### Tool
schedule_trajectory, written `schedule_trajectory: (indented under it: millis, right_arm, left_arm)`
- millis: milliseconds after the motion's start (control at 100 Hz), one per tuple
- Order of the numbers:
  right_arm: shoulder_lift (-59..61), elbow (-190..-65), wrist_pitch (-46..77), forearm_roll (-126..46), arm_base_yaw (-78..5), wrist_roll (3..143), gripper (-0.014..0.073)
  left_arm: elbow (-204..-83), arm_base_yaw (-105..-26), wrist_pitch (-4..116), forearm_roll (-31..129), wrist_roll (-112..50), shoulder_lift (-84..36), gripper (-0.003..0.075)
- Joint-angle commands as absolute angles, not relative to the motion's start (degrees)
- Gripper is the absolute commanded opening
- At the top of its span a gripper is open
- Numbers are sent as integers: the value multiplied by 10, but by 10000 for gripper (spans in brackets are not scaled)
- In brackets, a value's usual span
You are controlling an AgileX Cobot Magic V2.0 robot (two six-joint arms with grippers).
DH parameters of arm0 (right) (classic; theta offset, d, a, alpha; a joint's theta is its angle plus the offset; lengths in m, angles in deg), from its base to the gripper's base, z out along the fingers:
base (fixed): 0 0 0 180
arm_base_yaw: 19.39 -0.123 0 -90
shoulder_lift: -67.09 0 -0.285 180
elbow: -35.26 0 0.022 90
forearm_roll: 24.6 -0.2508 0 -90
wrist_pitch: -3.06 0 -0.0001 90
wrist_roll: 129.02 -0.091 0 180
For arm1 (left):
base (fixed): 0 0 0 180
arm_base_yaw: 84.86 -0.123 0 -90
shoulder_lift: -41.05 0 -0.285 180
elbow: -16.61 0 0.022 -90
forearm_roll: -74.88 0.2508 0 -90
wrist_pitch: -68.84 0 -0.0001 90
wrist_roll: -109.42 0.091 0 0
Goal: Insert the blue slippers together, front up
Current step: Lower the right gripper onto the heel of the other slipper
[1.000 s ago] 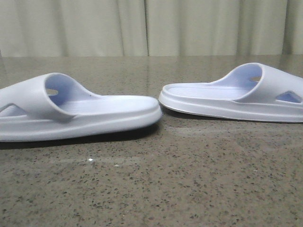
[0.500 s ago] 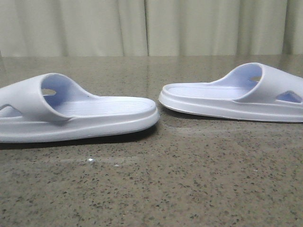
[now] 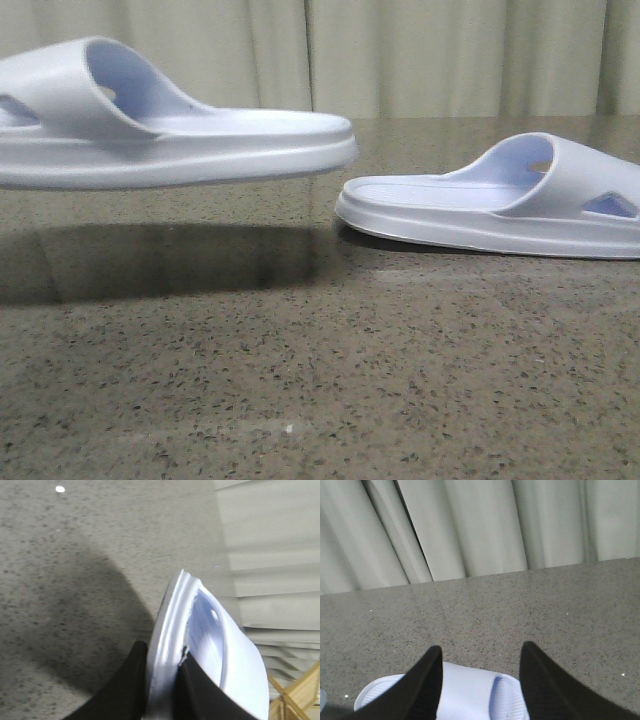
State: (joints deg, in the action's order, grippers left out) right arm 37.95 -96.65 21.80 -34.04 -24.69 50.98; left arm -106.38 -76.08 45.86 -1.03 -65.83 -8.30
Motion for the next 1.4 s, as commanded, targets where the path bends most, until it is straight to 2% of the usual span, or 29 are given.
schedule_trajectory:
  millis: [0, 300, 570, 860, 1390]
  right_arm:
    - [371, -985, 168, -350, -249, 510, 301]
    - [325, -985, 186, -451, -249, 510, 299]
    - [224, -985, 174, -457, -222, 397, 298]
    - [146, -985, 171, -488, -186, 388, 298]
    - [28, -985, 163, -535, -186, 388, 298]
  left_arm:
    - [-1079, -759, 457, -36, -658, -60, 16]
    - [-1079, -759, 455, -34, -652, -51, 16]
    - [-1079, -759, 457, -29, -645, -51, 16]
    - [-1079, -759, 463, -25, -644, -51, 16]
    - [-1079, -759, 468, -19, -644, -51, 16]
